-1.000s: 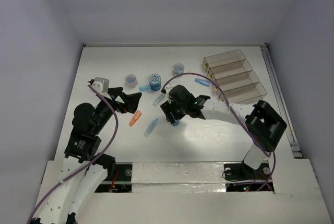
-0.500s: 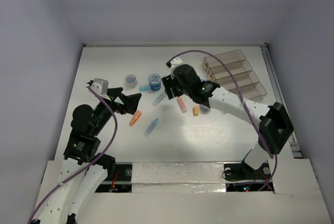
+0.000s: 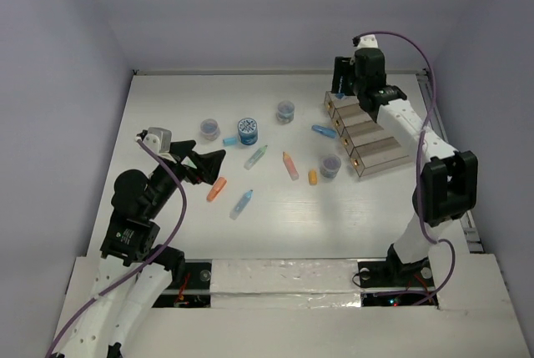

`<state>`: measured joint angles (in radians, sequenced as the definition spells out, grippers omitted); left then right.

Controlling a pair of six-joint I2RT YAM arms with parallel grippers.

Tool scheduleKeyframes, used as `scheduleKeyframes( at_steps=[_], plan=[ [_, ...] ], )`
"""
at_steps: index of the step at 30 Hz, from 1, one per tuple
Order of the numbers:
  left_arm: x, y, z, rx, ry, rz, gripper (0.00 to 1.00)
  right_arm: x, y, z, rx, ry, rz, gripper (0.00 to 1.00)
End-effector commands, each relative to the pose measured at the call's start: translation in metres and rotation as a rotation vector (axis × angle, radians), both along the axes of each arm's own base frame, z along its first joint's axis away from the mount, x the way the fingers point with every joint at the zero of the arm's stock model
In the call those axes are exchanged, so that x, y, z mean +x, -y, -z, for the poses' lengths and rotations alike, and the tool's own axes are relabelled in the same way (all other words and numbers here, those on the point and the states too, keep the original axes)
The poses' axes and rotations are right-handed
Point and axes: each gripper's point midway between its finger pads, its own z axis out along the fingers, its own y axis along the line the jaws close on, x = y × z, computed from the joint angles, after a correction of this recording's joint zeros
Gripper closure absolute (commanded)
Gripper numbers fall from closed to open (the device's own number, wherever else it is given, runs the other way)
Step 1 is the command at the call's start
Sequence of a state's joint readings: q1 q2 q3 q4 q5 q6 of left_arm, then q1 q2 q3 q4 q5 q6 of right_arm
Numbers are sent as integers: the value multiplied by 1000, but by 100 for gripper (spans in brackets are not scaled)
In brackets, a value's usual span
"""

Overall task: Sort the stationery into containers
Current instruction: Place the stationery in the storage box.

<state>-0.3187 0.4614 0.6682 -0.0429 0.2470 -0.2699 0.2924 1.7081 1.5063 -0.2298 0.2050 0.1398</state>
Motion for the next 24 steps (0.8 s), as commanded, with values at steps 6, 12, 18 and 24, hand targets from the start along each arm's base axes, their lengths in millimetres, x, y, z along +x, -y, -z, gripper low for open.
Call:
scheduleKeyframes(
  at_steps=[6,12,18,24],
  plan=[
    [1,1,-16,-3,50,6,1,62,15,-4,79,6,-44,63],
    [3,3,-14,0,40,15,1,82,26,15,41,-34,-37,63],
    [4,3,-13,2,34,15,1,89,37,40,38,-77,-17,63],
    [6,5,-10,6,24,21,1,91,39,58,54,-103,-20,63]
  ],
)
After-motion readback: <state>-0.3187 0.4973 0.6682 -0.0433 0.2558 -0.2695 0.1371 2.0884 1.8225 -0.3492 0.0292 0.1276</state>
